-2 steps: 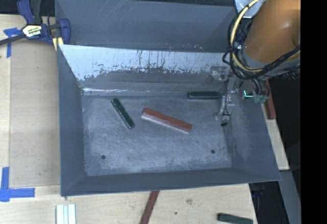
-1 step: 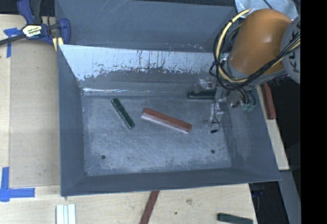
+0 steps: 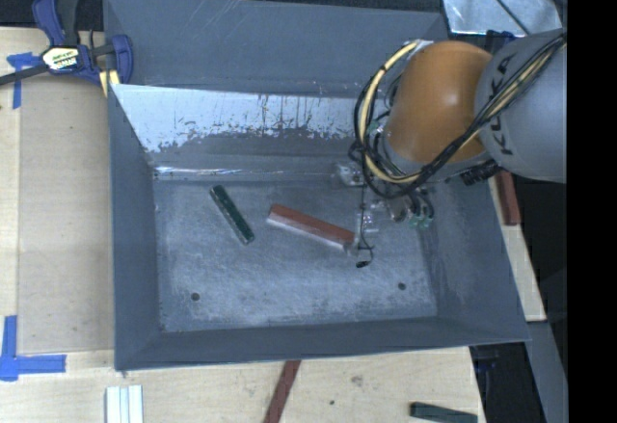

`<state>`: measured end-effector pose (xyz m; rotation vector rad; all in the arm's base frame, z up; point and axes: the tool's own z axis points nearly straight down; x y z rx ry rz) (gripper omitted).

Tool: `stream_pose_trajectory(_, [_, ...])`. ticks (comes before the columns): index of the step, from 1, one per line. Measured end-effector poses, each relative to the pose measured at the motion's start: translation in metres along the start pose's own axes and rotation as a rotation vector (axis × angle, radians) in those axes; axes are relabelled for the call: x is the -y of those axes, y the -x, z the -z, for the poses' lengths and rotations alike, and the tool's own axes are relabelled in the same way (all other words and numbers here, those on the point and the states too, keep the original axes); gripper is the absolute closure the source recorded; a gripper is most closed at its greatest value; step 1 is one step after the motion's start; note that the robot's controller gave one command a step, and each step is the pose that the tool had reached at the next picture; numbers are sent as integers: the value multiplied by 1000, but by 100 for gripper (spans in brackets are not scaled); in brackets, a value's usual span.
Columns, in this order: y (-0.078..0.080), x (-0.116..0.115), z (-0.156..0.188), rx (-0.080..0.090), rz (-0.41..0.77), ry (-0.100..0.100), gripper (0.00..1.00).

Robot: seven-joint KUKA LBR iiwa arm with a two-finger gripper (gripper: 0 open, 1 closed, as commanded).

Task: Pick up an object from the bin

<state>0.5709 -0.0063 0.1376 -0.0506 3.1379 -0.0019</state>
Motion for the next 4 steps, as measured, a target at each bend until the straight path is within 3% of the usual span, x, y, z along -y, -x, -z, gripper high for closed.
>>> stream_pose_trajectory(1, [2,-31,-17,-3,33,5,0])
stream_pose_trajectory(2, [20,-23,-66,2,23,2,100])
stream_pose_trajectory(3, [20,-23,-66,2,23,2,100])
stream_pose_trajectory(4, [-11,-18,65,0,47,1,100])
